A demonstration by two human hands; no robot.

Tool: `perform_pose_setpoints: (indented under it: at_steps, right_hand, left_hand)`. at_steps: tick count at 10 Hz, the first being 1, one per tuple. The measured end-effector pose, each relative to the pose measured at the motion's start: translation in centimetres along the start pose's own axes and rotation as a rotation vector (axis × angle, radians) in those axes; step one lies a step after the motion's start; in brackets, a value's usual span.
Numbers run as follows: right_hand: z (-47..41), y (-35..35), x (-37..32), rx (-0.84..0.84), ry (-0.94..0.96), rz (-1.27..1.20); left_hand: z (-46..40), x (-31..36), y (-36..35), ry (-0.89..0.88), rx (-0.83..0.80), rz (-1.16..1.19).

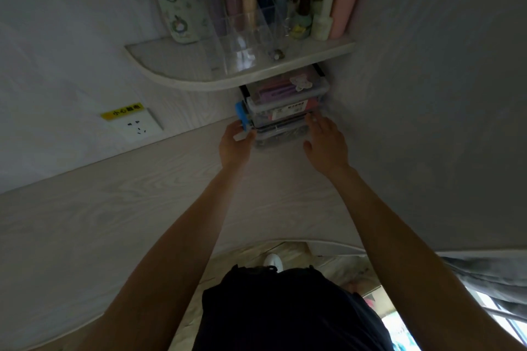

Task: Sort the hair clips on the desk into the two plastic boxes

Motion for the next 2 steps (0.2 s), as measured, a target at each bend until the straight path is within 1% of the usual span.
perform_pose_setpoints:
  at_steps: [1, 2]
  right_hand:
    - [0.4, 0.9, -0.6, 0.081, -0.017, -0.13]
    - [1.5, 2.4, -1.6, 0.286, -0.084, -0.326]
  left_hand:
    - [-0.1, -0.2, 0.6, 0.021, -0.062, 0.035]
    - [-0.2, -0.3, 2.2, 0.06, -0.044, 0.052]
Point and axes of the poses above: each hand's wrist, its own z-axis away from the middle knuckle, its own y-axis out of the back of the hand, x = y × z, the point moved 5 cm from there along -z, towards the middle knuckle, and after that the axes turned 8 degrees about -z, right-handed, at the moved point
